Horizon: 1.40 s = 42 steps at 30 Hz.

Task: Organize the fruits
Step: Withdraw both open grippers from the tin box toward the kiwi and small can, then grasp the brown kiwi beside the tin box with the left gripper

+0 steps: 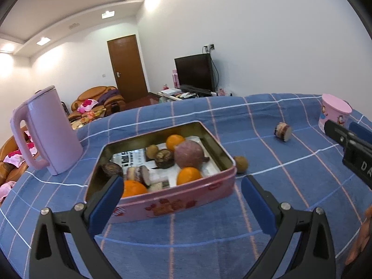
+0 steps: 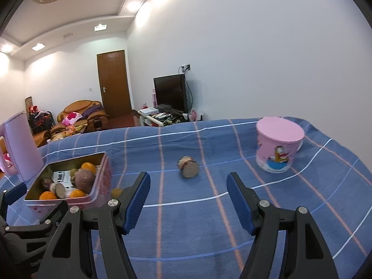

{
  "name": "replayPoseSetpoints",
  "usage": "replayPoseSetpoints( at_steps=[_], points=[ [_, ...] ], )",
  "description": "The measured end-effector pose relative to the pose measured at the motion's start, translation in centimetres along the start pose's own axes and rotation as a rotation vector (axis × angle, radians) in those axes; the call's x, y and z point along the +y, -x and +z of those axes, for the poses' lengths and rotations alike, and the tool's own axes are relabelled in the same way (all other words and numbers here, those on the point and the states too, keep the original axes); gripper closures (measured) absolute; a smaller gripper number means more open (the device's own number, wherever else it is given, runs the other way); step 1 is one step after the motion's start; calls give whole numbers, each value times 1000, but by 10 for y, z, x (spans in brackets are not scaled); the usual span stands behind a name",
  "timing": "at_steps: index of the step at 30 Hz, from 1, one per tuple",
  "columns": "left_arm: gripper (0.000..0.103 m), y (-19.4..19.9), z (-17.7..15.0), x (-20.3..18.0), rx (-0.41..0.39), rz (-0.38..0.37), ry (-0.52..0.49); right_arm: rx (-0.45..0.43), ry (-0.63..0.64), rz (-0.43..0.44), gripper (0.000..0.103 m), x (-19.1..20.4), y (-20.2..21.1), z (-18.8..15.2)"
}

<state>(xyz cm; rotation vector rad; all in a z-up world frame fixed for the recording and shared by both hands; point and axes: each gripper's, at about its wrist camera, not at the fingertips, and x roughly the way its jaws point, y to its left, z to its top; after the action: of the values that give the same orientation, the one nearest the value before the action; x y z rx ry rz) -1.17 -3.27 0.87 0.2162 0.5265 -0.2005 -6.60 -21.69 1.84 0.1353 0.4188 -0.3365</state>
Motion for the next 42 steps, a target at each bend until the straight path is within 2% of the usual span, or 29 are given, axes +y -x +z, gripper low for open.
replayPoseSetpoints(
  at_steps=[8, 13, 16, 19, 20, 22, 23, 25, 29, 34, 36, 38, 42],
  points=[
    [0, -2, 0, -18, 35, -105, -6, 14, 37, -32, 33, -27, -8, 3],
    [1, -5, 5, -44, 45, -102, -66, 26, 28, -14, 33, -39, -11, 3],
    [2, -10, 10, -54, 72, -181, -80, 34, 29, -7, 33, -43, -12, 4],
    [11, -15, 20, -59, 93, -247, -121, 41, 31, -2, 33, -49, -12, 3],
    [16, -19, 26, -61, 115, -306, -154, 44, 25, 2, 33, -50, -12, 3],
    [17, -26, 34, -65, 152, -378, -221, 52, 8, 18, 33, -54, -12, 4],
    [17, -32, 39, -70, 184, -412, -297, 56, -1, 23, 33, -55, -12, 4],
    [19, -41, 44, -78, 220, -424, -429, 61, -22, 40, 33, -59, -12, 5],
    [37, -55, 52, -86, 278, -441, -588, 79, -50, 62, 33, -62, -13, 5],
    [49, -76, 55, -96, 361, -448, -697, 103, -82, 94, 33, -65, -15, 5],
    [58, -84, 51, -100, 392, -442, -736, 104, -92, 99, 33, -68, -14, 5],
    [61, -95, 50, -106, 434, -423, -771, 105, -98, 100, 33, -69, -14, 6],
    [62, -106, 57, -111, 452, -398, -795, 108, -127, 105, 33, -74, -14, 7]
  ],
)
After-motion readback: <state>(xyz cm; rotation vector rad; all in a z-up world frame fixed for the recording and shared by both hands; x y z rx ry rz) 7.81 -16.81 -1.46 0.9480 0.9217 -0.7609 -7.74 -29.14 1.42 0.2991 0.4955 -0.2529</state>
